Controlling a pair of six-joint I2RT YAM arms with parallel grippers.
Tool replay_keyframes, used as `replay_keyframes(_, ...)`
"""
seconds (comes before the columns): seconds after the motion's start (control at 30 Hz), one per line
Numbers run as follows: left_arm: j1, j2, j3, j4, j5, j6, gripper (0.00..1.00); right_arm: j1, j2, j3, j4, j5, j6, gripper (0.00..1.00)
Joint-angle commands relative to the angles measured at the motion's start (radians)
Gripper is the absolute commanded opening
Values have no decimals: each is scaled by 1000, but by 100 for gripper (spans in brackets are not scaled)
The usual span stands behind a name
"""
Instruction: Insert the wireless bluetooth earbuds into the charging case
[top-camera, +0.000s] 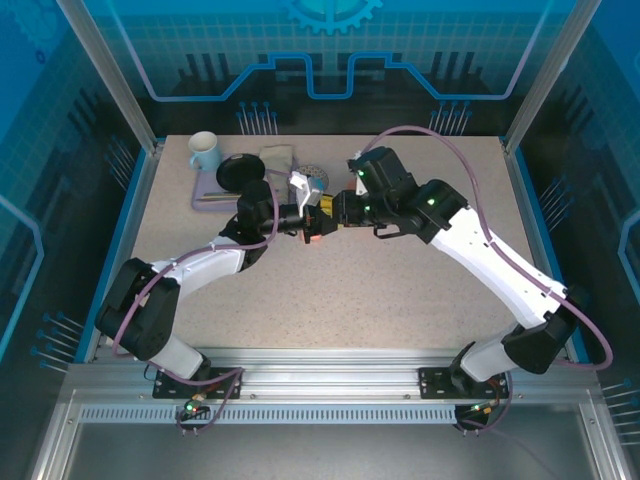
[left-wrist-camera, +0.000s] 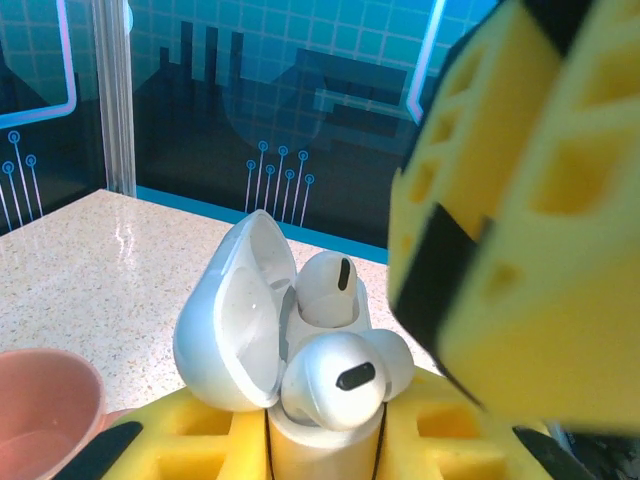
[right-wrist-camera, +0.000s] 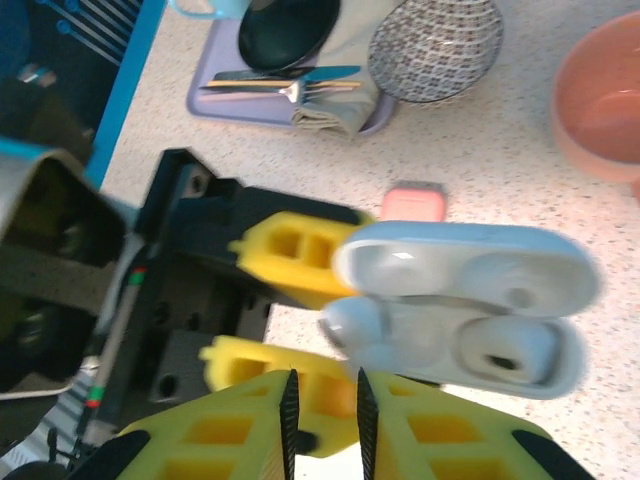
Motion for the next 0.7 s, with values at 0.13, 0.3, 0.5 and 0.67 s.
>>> replay_keyframes(0.13,-1,-30,28,33,21,7,0,-40,-60,-15,-1,-22,-16,24)
replay_keyframes(0.3,-1,-27,32,35,23,6,0,-33,-65,-24,33,-106,3,24)
replay_keyframes(0.5,-1,-24,39,35,23,3,0,-10,-39,-29,64,-132,20,23)
replay_keyframes(0.67,-2,-28,44,35,29,1,0,-8,-11,-43,90,-134,24,23)
